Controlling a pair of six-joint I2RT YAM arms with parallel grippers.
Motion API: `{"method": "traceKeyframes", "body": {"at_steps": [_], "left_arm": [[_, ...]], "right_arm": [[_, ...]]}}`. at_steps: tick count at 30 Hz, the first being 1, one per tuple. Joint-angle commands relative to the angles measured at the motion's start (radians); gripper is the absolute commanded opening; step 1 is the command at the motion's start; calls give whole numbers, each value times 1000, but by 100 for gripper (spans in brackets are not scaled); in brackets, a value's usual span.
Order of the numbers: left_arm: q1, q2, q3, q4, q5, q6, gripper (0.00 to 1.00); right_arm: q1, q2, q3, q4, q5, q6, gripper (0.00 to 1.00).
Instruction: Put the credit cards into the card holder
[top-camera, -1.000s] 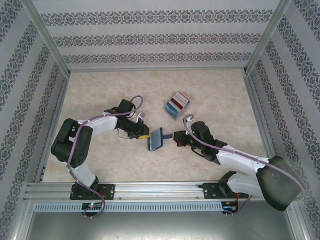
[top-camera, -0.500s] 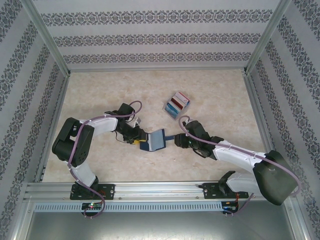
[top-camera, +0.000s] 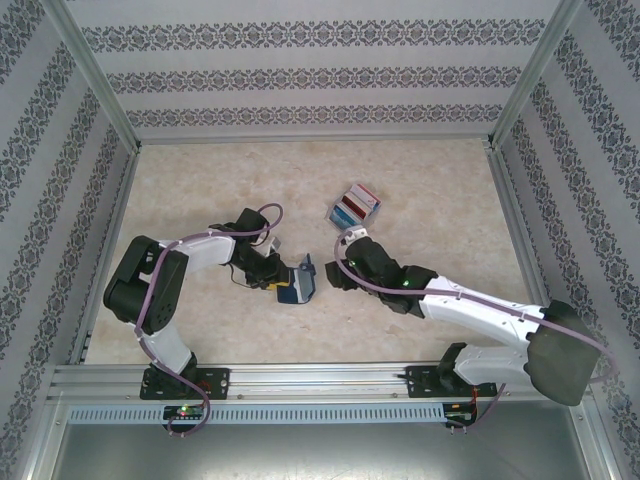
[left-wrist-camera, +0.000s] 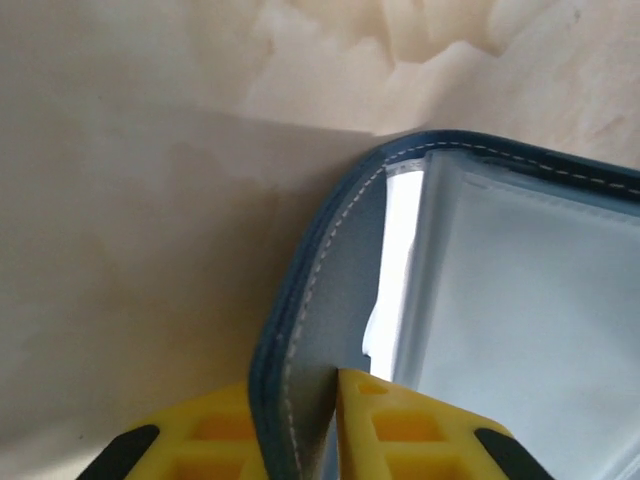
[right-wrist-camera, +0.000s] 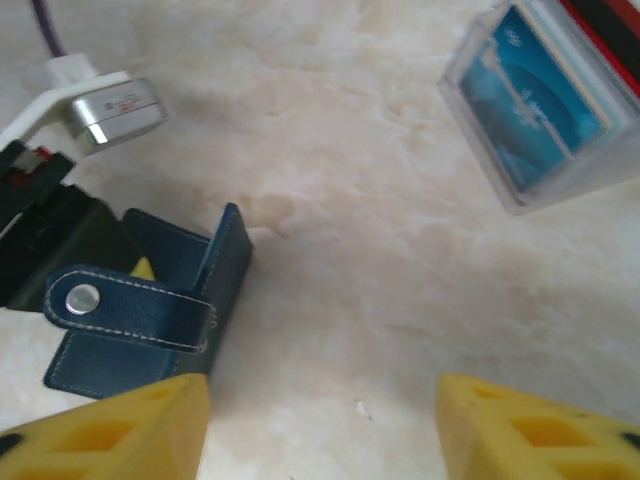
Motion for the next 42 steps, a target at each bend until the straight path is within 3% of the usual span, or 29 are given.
{"method": "traceKeyframes", "body": {"at_steps": [1,6,9,12,18,24,28,34,36,38,42], "left_arm": [[1,-44,3,-15,5,-6,16],[1,-52,-10,14,21,-25,16],[1,-58,-25,23,20,-37,15],[0,-63,-39,35,21,-38,15],[1,-62,-65,51,10,-26,14],[7,-52,-97,88,14,-15,5],[10,-49,-98,86,17,-12,5],[17,-26,-92,78,20,8,5],[19,-28,-99,95,18,2,5],[22,-20,-94,96,19,5,5],[25,-14,-85,83,21,8,5]], "right_arm": [[-5,58,24,80,-186,-5,69],[16,183,33,186,-367,27,72],[17,237,55,187,-332,77,70],[-10,260,44,187,-283,129,61],[-105,244,-39,252,-357,220,57],[-170,287,-81,338,-504,263,54],[-176,318,-88,417,-583,275,44],[-188,341,-120,480,-598,304,26],[-189,340,-125,479,-602,307,28],[-187,337,-133,469,-607,295,37],[-187,313,-152,444,-629,265,41]]}}
